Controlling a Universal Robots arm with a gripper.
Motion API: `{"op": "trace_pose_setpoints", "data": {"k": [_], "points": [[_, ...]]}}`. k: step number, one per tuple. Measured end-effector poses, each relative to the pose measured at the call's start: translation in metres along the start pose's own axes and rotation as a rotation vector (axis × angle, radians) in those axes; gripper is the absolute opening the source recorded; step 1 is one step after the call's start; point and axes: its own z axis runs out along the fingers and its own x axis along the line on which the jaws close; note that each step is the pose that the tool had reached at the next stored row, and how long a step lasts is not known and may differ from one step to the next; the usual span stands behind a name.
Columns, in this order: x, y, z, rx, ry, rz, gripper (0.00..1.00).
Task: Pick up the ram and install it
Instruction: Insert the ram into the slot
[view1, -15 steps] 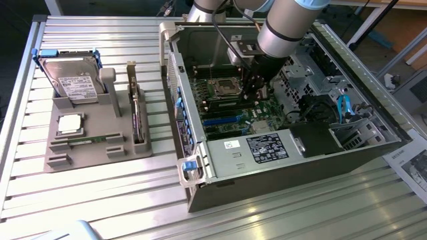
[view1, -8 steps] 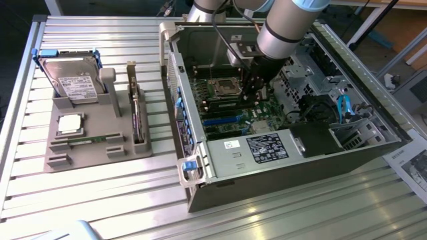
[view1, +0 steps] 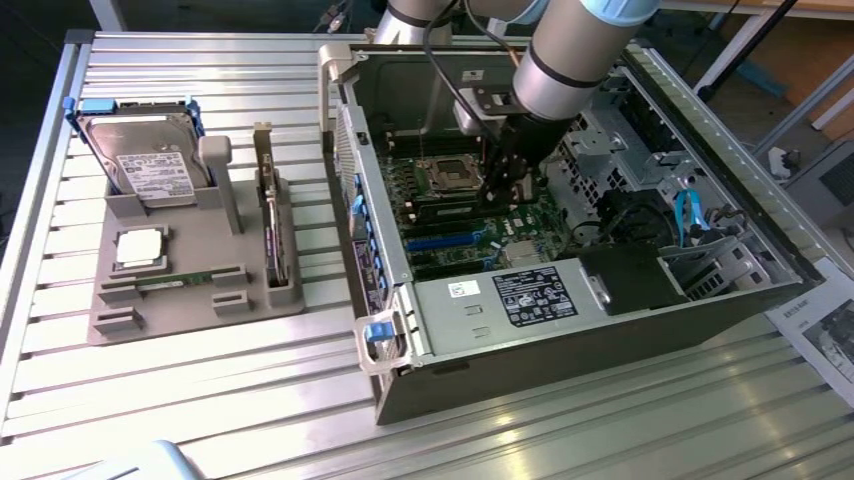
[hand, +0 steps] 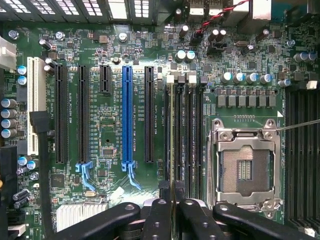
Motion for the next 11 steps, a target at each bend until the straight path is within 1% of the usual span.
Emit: {"op": "trace_pose_setpoints", "data": {"k": [8,9,10,11], "points": [[0.0000,0.0000,0.0002,0.0000,0.0001,0.000,0.13],[0.0000,0.0000,0.0003,0.0001,-0.0003,0.000,0.14],[0.0000,0.0000,0.0003,0.0001,-0.0002,0.000,0.20],[0.0000,0.0000,0.0003,0.0001,-0.0002,0.000,0.20]]}}
